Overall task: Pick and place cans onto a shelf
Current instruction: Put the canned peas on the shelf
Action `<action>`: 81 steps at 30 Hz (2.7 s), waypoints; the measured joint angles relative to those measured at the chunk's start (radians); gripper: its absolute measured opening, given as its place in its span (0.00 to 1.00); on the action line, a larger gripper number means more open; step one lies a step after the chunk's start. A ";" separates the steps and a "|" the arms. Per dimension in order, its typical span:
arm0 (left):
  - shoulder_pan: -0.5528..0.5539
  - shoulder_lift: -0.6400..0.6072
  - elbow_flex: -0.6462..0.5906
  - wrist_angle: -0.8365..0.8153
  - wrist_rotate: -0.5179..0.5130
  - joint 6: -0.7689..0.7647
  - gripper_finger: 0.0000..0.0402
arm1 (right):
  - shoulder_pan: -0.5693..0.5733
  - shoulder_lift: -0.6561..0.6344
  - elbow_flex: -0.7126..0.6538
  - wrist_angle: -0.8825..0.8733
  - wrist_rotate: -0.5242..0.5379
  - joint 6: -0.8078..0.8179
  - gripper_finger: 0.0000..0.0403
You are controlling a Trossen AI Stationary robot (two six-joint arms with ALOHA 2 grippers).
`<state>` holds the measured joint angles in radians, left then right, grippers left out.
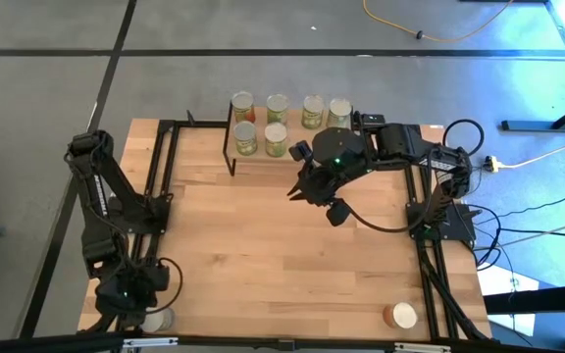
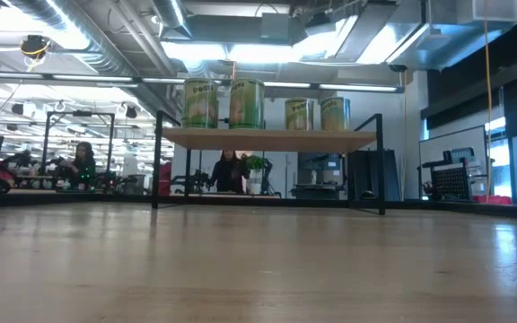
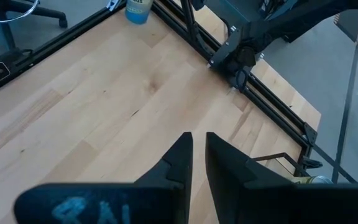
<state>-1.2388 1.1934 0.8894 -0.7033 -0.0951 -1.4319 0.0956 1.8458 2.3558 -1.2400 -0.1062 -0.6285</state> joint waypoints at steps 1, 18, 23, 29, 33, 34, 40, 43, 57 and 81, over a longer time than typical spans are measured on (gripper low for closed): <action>0.000 0.000 0.000 -0.001 0.001 -0.002 0.07 | 0.000 0.000 0.000 0.000 0.000 0.000 0.12; 0.002 0.016 0.000 0.032 -0.030 -0.114 0.06 | 0.000 0.000 0.000 0.000 0.000 0.000 0.12; 0.001 0.019 0.000 0.033 -0.034 -0.137 0.10 | 0.000 0.000 0.000 0.000 0.000 0.000 0.12; 0.001 0.053 0.000 0.023 0.002 -0.130 0.15 | 0.000 0.000 0.000 0.000 0.000 0.000 0.12; 0.000 0.090 0.000 -0.002 0.028 -0.098 0.16 | 0.000 0.000 0.000 0.000 0.000 0.000 0.12; -0.001 0.096 0.000 0.002 0.038 -0.068 0.16 | 0.000 0.000 0.000 0.000 0.000 0.000 0.12; -0.001 0.109 0.000 0.004 0.055 0.002 0.15 | 0.000 0.000 0.000 0.000 0.000 0.000 0.12; -0.001 0.109 0.000 0.001 0.055 0.003 0.15 | 0.000 0.000 0.000 0.000 0.000 0.000 0.12; -0.001 0.109 0.000 -0.022 0.055 0.003 0.14 | 0.000 0.000 0.000 0.000 0.000 0.000 0.12; 0.027 0.173 0.003 0.002 0.067 0.003 0.02 | 0.000 0.001 0.000 0.000 0.001 0.000 0.12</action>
<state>-1.2123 1.3660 0.8921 -0.7011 -0.0279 -1.4292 0.0956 1.8465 2.3558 -1.2397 -0.1055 -0.6289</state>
